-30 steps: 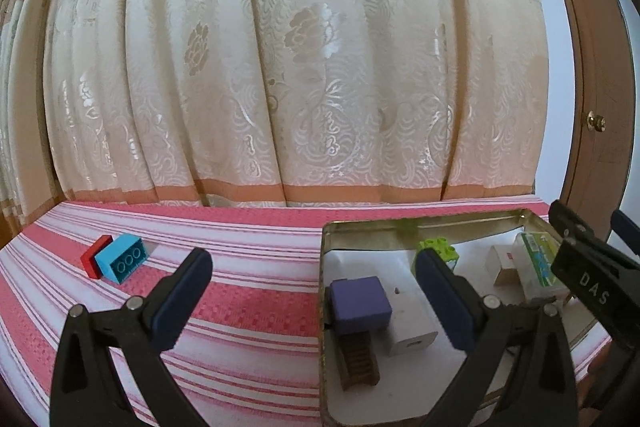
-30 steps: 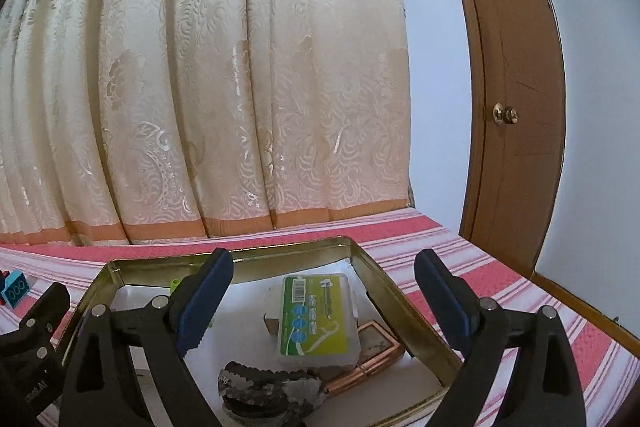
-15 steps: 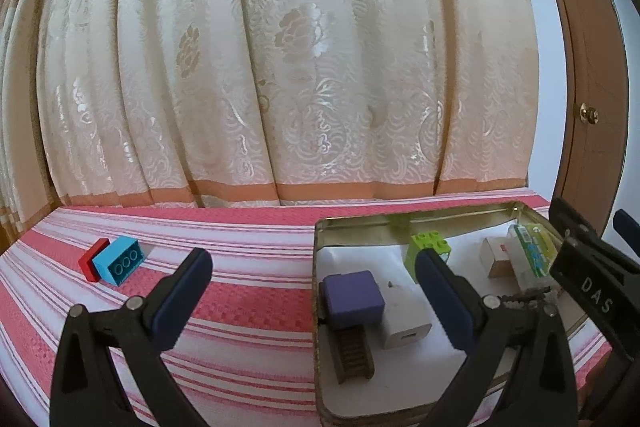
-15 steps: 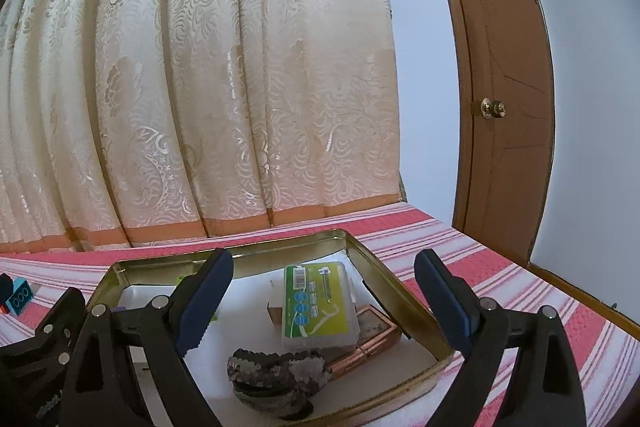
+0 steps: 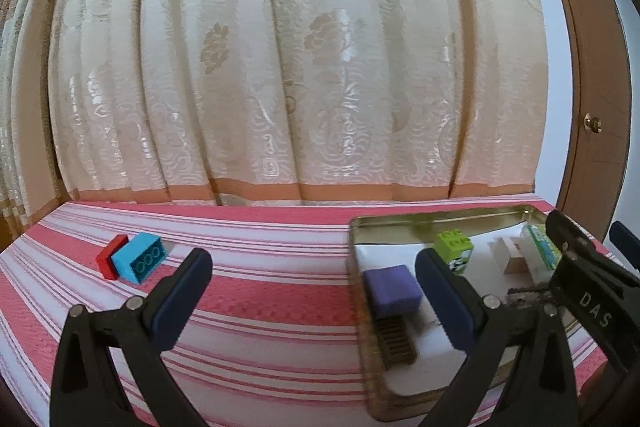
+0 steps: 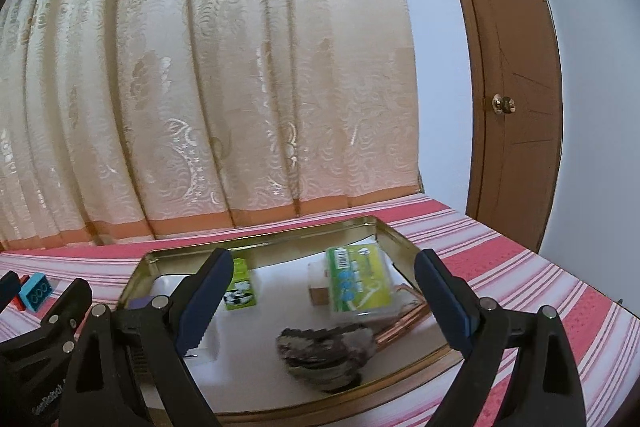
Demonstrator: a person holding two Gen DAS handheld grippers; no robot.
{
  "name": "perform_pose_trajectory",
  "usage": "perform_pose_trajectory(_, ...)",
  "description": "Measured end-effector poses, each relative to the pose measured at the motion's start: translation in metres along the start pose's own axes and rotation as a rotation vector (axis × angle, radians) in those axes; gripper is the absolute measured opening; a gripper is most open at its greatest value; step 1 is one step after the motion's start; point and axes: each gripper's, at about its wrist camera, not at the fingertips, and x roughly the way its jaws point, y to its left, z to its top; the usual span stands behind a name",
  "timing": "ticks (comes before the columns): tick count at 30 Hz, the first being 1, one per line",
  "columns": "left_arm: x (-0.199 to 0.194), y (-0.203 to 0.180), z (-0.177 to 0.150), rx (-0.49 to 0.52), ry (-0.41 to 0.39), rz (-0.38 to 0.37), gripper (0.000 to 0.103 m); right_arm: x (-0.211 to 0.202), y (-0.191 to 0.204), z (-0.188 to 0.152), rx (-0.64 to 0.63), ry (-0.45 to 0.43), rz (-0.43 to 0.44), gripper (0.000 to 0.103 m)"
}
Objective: Organize rigid objects
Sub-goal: 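Withdraw both open tools from the tin toward the red and blue blocks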
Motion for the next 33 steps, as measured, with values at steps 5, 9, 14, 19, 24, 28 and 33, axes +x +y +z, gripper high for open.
perform_pose_trajectory(5, 0.001, 0.015, 0.0, 0.008, -0.001, 0.028, 0.103, -0.002, 0.015, -0.002, -0.002, 0.003, 0.008, 0.094)
perform_pose_trajectory(9, 0.002, 0.032, 0.0, 0.008, 0.001, 0.047, 0.103, -0.006, 0.036, -0.004, -0.006, 0.007, 0.042, 0.094)
perform_pose_trajectory(14, 0.005, 0.058, 0.001, -0.007, 0.006, 0.085, 0.102, -0.012, 0.068, -0.008, -0.029, 0.01, 0.081, 0.094)
perform_pose_trajectory(19, 0.011, 0.086, 0.001, -0.026, 0.019, 0.116, 0.102, -0.014, 0.094, -0.01, -0.042, 0.016, 0.117, 0.094)
perform_pose_trajectory(24, 0.014, 0.103, 0.001, -0.027, 0.024, 0.135, 0.102, -0.014, 0.114, -0.012, -0.05, 0.023, 0.137, 0.094)
perform_pose_trajectory(28, 0.015, 0.116, 0.002, -0.022, 0.025, 0.152, 0.102, -0.012, 0.129, -0.014, -0.048, 0.035, 0.147, 0.094)
perform_pose_trajectory(33, 0.019, 0.134, 0.003, -0.037, 0.037, 0.168, 0.102, -0.01, 0.147, -0.015, -0.051, 0.048, 0.161, 0.094)
